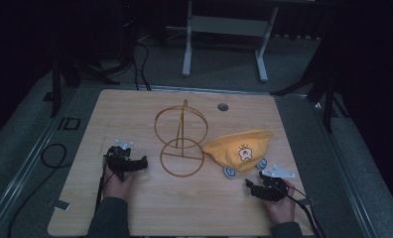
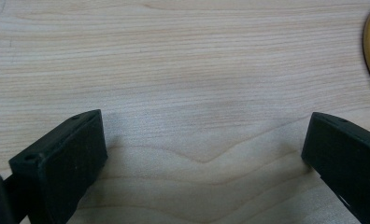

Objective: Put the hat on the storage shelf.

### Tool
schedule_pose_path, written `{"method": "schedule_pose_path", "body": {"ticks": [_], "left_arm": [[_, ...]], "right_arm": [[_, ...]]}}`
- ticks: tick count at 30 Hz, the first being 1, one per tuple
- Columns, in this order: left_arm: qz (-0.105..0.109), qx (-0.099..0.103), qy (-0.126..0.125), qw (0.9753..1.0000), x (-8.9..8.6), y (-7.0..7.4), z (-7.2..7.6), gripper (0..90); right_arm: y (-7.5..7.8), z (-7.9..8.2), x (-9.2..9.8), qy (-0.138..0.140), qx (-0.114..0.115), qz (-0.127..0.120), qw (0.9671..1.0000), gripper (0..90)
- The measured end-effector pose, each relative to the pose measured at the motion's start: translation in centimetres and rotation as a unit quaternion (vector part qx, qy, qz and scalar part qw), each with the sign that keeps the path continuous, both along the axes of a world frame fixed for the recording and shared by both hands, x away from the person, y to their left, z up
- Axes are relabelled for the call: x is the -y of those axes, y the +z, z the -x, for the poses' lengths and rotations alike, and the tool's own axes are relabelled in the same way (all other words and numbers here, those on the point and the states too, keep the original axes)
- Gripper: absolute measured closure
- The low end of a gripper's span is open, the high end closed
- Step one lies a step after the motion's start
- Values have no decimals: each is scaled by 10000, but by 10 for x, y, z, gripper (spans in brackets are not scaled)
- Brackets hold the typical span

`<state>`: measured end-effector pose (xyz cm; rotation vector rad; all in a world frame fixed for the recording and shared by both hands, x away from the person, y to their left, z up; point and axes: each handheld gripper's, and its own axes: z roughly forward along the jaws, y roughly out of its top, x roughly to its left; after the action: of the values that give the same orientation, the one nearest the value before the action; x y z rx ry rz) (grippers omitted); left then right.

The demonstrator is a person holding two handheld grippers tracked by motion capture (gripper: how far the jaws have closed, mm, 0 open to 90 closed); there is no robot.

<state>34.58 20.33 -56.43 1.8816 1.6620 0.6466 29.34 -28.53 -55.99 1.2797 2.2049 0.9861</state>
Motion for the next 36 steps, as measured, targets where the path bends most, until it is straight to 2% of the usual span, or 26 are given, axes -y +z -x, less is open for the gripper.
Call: {"method": "schedule_pose_path", "body": {"ticks": [7, 10, 12, 14, 16, 17, 24, 27, 33, 36], "left_arm": [[-3, -3, -2, 10000, 0, 0, 0, 0], [0, -2, -2, 10000, 0, 0, 0, 0], [0, -1, -1, 10000, 0, 0, 0, 0], [-1, -3, -2, 10000, 0, 0, 0, 0], [-1, -3, 0, 10000, 0, 0, 0, 0], [0, -2, 0, 10000, 0, 0, 0, 0], [-2, -4, -1, 10000, 0, 0, 0, 0], [-3, -3, -1, 10000, 0, 0, 0, 0], [-2, -3, -2, 10000, 0, 0, 0, 0], [-3, -9, -4, 10000, 0, 0, 0, 0]], "right_arm": [[0, 1, 3, 91, -1, -14, 10000, 336], [2, 1, 5, 110, -84, -43, 9999, 365], [6, -3, 11, 180, -235, 69, 9995, 405], [7, -5, 14, 227, -246, 222, 9992, 414], [7, -5, 14, 227, -246, 222, 9992, 414], [11, -9, 20, 150, -178, 447, 9987, 431], [20, -22, 34, -15, -94, 524, 9986, 466], [24, -31, 40, -47, -106, 434, 9990, 496], [27, -49, 44, 151, -236, 347, 9990, 473], [24, -56, 43, 362, -314, 366, 9982, 439]]}}
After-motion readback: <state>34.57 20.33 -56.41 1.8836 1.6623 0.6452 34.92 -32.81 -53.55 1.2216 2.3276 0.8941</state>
